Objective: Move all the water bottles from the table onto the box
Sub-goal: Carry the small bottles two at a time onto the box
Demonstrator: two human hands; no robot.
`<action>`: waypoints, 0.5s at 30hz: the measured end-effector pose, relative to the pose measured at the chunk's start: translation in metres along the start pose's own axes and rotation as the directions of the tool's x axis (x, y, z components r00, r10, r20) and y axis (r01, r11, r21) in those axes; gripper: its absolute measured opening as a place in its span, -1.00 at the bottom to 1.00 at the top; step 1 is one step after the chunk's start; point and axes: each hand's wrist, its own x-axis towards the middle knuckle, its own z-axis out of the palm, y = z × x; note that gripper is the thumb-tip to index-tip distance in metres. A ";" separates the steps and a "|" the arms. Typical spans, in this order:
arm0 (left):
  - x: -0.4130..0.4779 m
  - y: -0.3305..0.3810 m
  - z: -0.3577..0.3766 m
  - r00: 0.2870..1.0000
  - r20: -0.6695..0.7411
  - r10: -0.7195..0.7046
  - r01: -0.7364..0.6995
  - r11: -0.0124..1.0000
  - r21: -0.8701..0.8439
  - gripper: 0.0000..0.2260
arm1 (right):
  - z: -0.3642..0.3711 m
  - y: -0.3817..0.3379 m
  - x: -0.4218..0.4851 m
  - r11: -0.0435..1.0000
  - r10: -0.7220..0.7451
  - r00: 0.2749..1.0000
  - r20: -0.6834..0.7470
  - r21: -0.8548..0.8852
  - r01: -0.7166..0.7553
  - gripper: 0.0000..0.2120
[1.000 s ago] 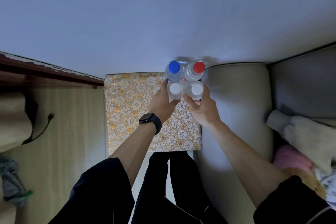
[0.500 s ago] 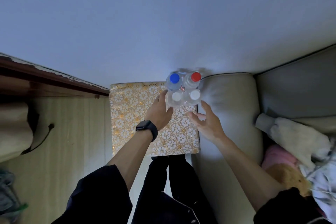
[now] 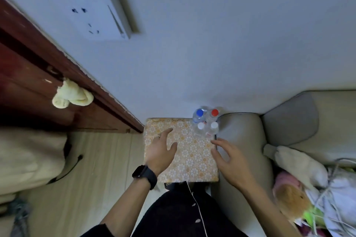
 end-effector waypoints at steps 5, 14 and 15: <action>-0.030 -0.027 -0.042 0.989 -0.138 -0.056 0.054 0.998 -0.024 -0.56 | 0.019 -0.043 -0.001 0.987 -0.156 0.987 0.039 -0.033 0.157 -0.77; -0.106 -0.079 -0.069 0.877 -0.361 -0.317 0.276 0.948 -0.162 -0.59 | 0.072 -0.097 0.015 0.872 -0.392 0.843 0.369 -0.143 0.469 -0.76; -0.116 -0.083 -0.067 0.856 -0.382 -0.348 0.301 0.937 -0.178 -0.58 | 0.078 -0.102 0.016 0.850 -0.413 0.815 0.407 -0.148 0.505 -0.75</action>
